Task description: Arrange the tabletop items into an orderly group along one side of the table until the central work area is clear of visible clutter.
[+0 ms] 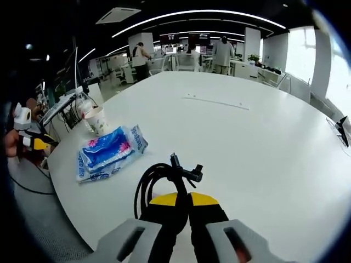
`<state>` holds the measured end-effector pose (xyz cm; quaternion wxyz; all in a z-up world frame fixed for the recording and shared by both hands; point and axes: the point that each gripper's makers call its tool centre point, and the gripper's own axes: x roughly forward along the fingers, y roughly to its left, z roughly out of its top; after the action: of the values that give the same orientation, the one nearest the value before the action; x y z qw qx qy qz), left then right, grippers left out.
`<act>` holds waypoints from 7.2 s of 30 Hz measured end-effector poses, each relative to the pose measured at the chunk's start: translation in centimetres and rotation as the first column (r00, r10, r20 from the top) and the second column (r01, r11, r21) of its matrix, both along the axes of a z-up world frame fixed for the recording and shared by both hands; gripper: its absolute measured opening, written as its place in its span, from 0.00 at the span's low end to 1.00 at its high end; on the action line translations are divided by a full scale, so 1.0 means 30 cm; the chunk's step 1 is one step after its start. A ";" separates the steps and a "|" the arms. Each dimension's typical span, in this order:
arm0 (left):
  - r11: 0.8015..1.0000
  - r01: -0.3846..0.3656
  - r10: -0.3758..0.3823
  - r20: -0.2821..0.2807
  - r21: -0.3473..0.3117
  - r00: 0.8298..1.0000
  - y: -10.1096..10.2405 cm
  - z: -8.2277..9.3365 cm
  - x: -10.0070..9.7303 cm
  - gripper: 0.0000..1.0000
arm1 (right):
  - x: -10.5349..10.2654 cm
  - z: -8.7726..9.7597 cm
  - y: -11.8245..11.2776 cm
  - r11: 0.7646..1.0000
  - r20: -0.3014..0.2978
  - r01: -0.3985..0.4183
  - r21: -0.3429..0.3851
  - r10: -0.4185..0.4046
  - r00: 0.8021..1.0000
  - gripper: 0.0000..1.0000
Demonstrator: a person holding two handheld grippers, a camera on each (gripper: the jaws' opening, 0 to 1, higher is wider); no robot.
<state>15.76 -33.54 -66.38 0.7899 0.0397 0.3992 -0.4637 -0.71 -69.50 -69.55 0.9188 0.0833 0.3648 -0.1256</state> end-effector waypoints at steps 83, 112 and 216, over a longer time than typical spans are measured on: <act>0.996 -0.085 0.085 0.044 0.000 0.995 0.003 0.068 -0.019 0.55 | 0.126 -0.091 -0.032 0.990 -0.117 -0.142 -0.011 0.140 0.983 0.00; 0.995 -0.095 0.095 0.033 0.002 0.995 0.006 0.062 -0.019 0.55 | 0.426 -0.070 0.219 0.932 -0.067 -0.354 0.074 0.359 0.931 0.05; 1.000 0.018 -0.018 0.041 -0.002 0.999 -0.020 0.051 -0.026 0.56 | 0.251 -0.177 0.478 0.931 -0.094 -0.300 0.210 0.324 0.941 0.07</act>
<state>14.98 -34.13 -64.86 0.7938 0.0519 0.3821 -0.4704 6.82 -55.17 -74.87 0.8896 0.1047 0.4415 0.0530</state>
